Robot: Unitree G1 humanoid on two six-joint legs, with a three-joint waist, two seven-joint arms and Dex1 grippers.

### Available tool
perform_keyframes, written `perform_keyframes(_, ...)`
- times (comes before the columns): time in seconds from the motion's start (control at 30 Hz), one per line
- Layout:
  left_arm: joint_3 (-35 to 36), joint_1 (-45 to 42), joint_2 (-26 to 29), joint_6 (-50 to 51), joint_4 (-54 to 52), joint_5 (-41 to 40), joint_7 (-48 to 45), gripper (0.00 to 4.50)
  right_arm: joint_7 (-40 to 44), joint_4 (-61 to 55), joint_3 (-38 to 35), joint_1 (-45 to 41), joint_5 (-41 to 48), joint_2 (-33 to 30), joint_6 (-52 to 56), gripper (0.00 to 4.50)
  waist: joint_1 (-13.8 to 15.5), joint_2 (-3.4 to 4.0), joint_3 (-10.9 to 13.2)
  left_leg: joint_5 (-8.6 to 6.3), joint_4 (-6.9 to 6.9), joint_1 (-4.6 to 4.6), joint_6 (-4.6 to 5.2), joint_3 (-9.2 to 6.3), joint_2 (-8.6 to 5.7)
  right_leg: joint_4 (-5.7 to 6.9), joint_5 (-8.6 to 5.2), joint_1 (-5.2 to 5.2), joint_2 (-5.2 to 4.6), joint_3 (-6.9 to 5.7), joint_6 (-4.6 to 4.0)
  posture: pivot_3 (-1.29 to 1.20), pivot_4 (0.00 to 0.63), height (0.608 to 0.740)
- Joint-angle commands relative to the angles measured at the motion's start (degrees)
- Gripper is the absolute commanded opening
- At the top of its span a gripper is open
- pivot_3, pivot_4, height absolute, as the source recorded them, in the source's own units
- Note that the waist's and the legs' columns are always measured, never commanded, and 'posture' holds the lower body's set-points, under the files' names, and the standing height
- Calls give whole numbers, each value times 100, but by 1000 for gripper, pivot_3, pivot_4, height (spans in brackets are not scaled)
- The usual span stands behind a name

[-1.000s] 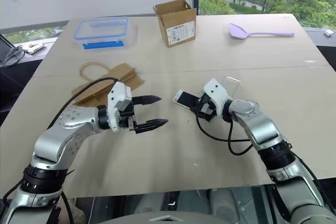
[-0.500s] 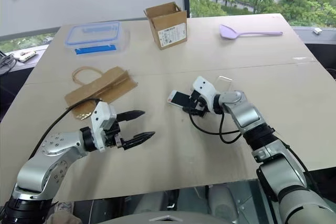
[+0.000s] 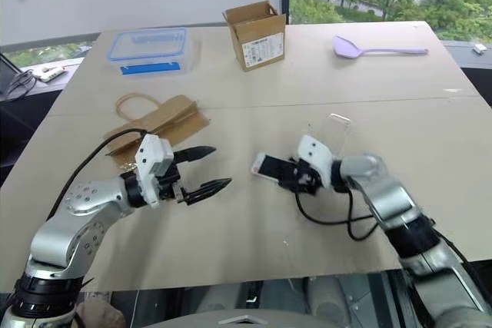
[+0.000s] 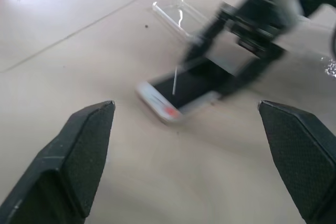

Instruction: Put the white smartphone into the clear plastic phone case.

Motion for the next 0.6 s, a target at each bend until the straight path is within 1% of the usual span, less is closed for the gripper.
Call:
perform_keyframes(0.03, -180, -346, -21, 7, 169, -54, -185, 4500, -102, -1024, -547, 990, 201, -541, 407, 2947, 41, -1, 0, 0, -3, -1, 0, 0, 0, -7, -1, 1, 0, 0, 0, 0, 150, 740)
perform_keyframes(0.1, -331, -624, -48, 14, 390, -28, -302, 4500, -134, -1499, -979, 1585, 356, -786, 439, 2947, 117, 0, 1, -1, -5, -5, 1, 1, 0, -14, -3, 1, -1, -2, -3, 0, 150, 740)
perform_keyframes(0.13, -456, -808, -75, -44, 553, 55, -381, 4500, -162, -1666, -1203, 1855, 429, -877, 429, 2947, 104, -3, -1, 0, -4, -9, 1, -5, 0, -22, -8, 4, 0, -13, -8, 0, 150, 740)
perform_keyframes(0.2, -833, -1306, -178, -144, 980, 277, -596, 4500, -222, -1859, -1606, 2380, 473, -1064, 381, 2946, 77, -5, 1, 0, -1, -9, 2, -4, 2, -31, -12, 8, 2, -12, -16, 0, 150, 740)
perform_keyframes(0.27, -1199, -1764, -266, -230, 1369, 581, -713, 4500, -281, -1923, -1823, 2696, 445, -1157, 308, 2946, 129, -3, 2, 1, 4, -8, 3, 1, 2, -32, -13, 12, 3, -9, -15, 0, 150, 740)
perform_keyframes(0.33, -1571, -2355, -515, -441, 1932, 872, -889, 4500, -417, -2000, -2032, 2926, 514, -1104, 281, 2945, 186, -8, 2, 1, 15, -8, 4, -12, 2, -33, -23, 27, 5, -29, 1, 0, 150, 740)
perform_keyframes(0.53, -2387, -3859, -1477, -1425, 3797, 1625, -1539, 4500, -697, -2220, -2326, 3480, 439, -1120, 105, 2945, 199, -13, 4, 0, 29, -15, 5, -9, 1, -46, -8, 33, 4, -29, 11, 0, 150, 740)
perform_keyframes(0.6, -2698, -4542, -2004, -2069, 4941, 2072, -1635, 4500, -731, -2365, -2489, 3700, 557, -1098, 185, 2945, 251, -12, 4, -1, 34, -25, 7, -15, 0, -50, -1, 32, 5, -37, 8, 0, 150, 740)
